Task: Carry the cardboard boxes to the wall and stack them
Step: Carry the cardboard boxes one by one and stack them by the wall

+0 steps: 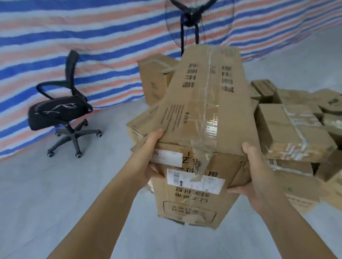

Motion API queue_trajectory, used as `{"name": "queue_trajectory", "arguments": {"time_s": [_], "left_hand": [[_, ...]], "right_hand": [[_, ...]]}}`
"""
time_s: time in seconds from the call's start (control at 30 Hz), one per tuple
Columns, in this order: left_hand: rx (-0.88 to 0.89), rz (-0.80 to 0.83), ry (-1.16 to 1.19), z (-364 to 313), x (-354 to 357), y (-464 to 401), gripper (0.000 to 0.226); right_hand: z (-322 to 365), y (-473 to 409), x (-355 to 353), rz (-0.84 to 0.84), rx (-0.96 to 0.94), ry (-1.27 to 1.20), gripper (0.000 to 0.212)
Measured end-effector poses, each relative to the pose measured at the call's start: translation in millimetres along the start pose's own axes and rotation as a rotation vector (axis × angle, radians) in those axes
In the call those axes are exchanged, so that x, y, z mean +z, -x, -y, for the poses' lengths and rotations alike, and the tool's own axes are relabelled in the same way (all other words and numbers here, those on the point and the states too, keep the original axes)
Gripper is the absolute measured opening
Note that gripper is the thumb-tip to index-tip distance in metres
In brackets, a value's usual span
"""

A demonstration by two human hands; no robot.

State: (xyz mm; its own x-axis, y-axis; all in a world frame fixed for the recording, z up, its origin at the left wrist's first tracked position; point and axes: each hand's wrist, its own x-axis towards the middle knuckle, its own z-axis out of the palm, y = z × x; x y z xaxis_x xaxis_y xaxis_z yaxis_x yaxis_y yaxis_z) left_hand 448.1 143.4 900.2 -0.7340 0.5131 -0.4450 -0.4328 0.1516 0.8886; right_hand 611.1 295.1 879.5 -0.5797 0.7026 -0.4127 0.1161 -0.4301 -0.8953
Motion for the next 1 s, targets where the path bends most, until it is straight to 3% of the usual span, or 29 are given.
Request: {"name": "queue_trajectory", "arguments": {"time_s": [0.1,0.23,0.37,0.6,0.83,1.0], "left_hand": [[0.107,-0.066,0.087,-3.0,-36.1,45.5,0.031],[0.203,-0.206,0.237,9.7,-99.8,116.4,0.029],[0.261,-0.377,0.332,40.8,-171.7,201.9,0.030],[0.243,-0.745,0.529,147.4,-306.0,379.0,0.032],[0.189,-1.116,0.767,260.1,-393.5,542.5,0.035],[0.150,-1.336,0.924,318.7,-429.0,628.5,0.040]], "right_hand": [[13.8,31.2,29.4,0.080,-0.109,0.083,0.019],[16.4,83.1,84.6,0.260,-0.157,0.204,0.034],[-10.0,146.3,150.3,0.459,-0.153,0.314,0.024],[-127.5,298.4,257.7,0.828,-0.086,0.517,0.031],[-258.5,448.8,342.4,1.165,0.014,0.787,0.040],[-337.0,535.6,386.8,1.405,0.080,0.937,0.027]]}}
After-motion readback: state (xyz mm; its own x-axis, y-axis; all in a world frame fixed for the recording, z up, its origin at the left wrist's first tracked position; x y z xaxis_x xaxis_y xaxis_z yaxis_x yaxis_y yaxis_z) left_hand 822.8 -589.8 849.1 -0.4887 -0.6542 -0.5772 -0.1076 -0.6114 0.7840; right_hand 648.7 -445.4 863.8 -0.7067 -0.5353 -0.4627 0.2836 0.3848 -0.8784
